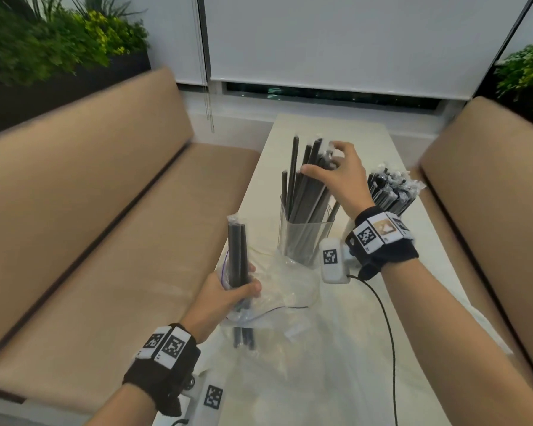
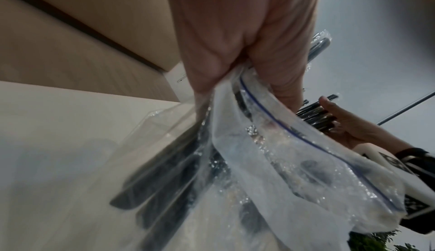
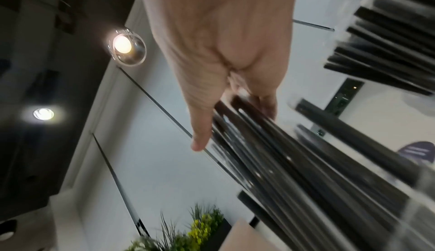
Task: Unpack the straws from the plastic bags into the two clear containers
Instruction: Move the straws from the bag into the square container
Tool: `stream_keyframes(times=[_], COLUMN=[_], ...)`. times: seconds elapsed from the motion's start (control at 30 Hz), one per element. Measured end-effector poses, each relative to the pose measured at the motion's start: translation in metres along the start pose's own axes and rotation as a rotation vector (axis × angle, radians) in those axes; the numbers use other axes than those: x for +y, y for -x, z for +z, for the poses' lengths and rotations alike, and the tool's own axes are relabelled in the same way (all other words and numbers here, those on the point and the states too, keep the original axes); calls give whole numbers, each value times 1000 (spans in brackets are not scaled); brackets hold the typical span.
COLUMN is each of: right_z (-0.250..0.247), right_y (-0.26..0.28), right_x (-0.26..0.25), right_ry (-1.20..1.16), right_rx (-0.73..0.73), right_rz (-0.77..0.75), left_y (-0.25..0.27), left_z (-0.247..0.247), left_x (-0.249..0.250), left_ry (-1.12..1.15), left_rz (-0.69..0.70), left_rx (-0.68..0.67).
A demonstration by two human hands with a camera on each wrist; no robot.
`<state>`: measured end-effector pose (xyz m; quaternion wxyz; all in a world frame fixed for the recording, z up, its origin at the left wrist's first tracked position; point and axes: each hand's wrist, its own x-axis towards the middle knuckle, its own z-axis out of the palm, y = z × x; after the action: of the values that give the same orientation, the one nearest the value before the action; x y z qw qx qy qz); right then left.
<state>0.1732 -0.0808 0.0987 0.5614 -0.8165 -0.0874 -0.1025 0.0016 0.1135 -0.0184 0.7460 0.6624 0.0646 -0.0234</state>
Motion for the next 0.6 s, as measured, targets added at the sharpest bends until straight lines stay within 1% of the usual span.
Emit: stream_keyframes(times=[0.07,0.1,0.17,0.23,0.27,0.3,0.33,0.43,0.47,0.5,0.53,0.6], right_z=[-13,-20,-30,-34,-32,-29,-23,4,14,22,29,33], right_y=[0,2,11,29,40,53,67,107,116,122,126,126], right_x=[-8,-13,-22,-31,-33,-33,-33,-27,-23,-19,-14,-9], right_ry=[54,108,175,140,110,80,54,28,39,49,47,-9], right_rx=[14,51,149,193,174,120,29,-338,-417,-442,-425,-329], right_rz=[-18,-54,-172,-261,-268,-241,-188,13,55,77,84,81], left_y=[-4,-6,-10,-13,-13,-14,-15,-15,-15,-15,-14,-12], left_z=[1,2,6,11,15,18,22,33,38,42,47,53], left_x=[3,4,7,10,12,12,14,18,19,20,21,21], left_ry=[8,8,9,9,8,5,2,-43,-67,-98,-126,-170], left_rz=[7,12,18,20,22,24,27,31,29,31,39,62], left_rx=[-7,-9,-19,-31,-35,-39,-49,-102,-126,-149,-171,-208])
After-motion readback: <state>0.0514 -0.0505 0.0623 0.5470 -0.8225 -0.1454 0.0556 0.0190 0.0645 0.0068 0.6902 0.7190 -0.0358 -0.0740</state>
